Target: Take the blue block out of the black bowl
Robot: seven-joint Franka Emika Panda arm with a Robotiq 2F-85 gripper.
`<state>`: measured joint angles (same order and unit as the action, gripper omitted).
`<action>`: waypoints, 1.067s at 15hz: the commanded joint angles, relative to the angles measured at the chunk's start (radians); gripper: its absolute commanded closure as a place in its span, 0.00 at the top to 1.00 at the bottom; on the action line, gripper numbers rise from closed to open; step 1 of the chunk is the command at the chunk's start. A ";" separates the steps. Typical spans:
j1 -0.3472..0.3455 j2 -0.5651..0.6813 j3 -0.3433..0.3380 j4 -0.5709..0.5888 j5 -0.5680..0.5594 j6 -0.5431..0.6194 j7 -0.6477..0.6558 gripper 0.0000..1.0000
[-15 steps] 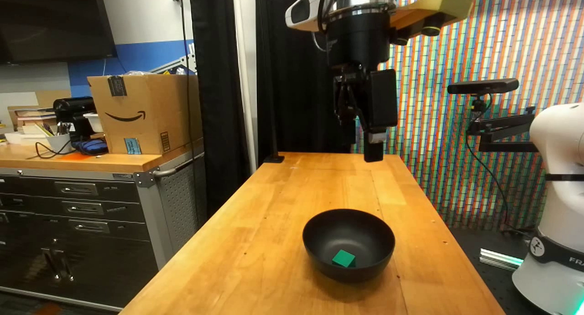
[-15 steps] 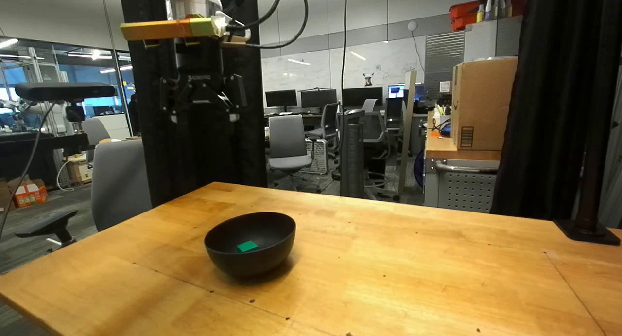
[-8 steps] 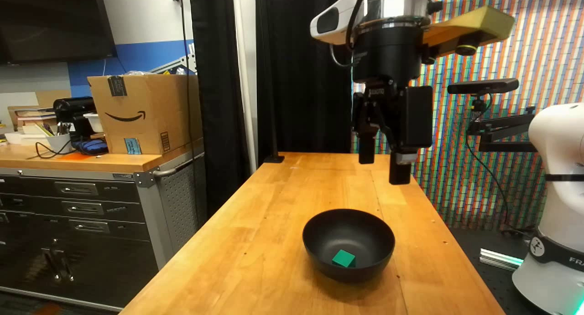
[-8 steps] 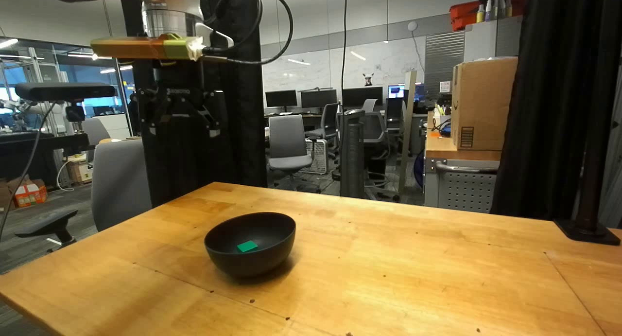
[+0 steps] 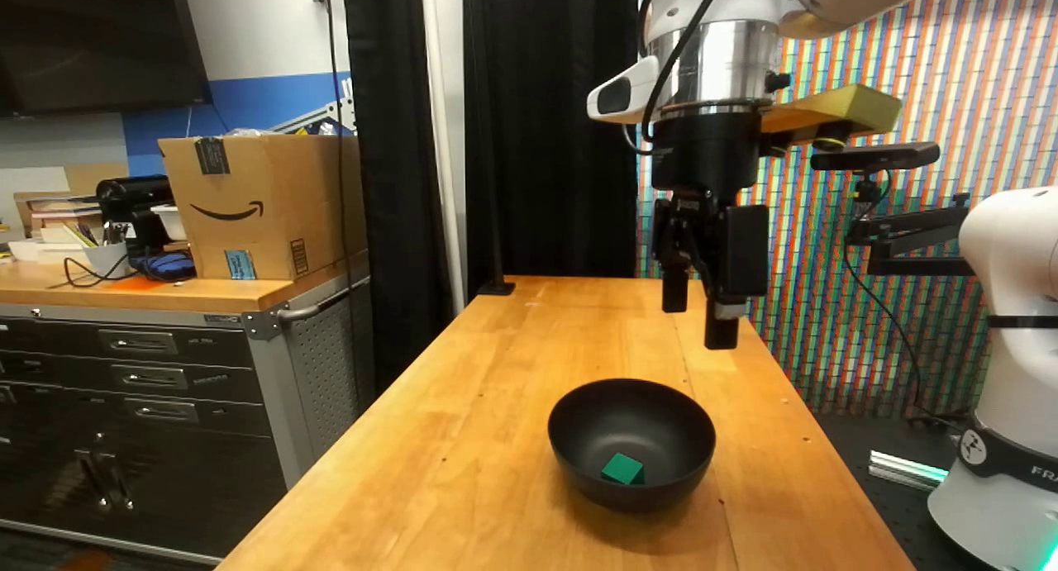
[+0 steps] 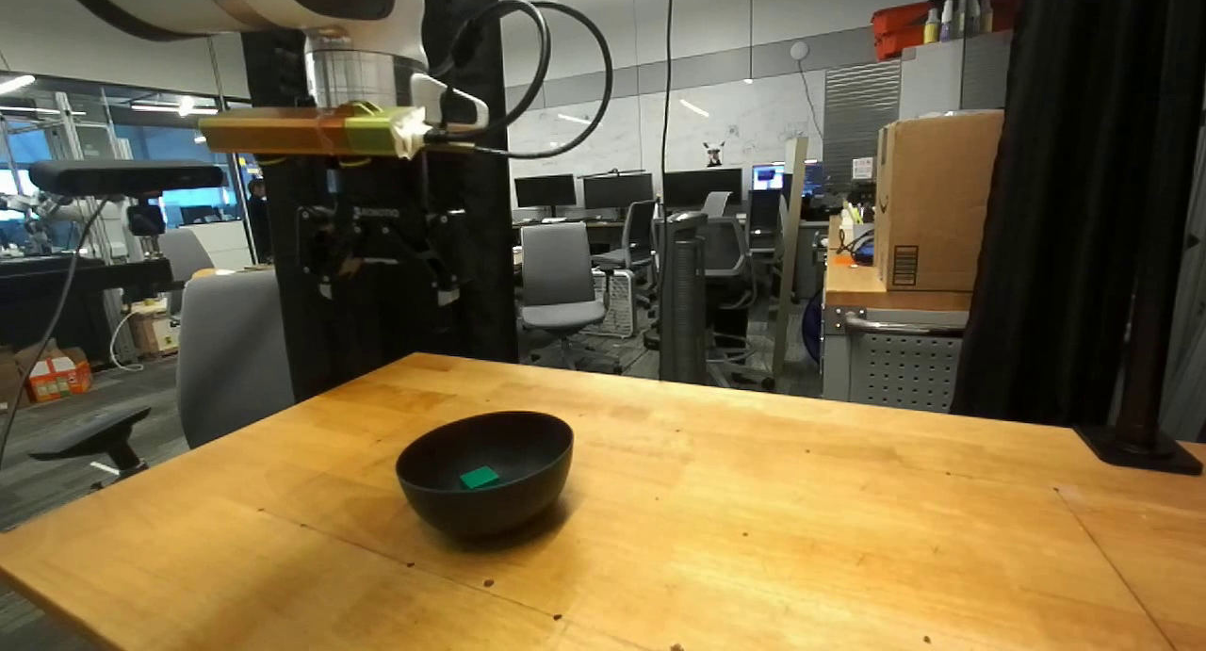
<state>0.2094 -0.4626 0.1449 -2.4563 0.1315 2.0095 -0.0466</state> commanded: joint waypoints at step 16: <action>-0.039 0.201 -0.044 0.064 -0.053 0.114 -0.120 1.00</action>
<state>0.1848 -0.2958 0.1145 -2.4227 0.0852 2.1125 -0.1317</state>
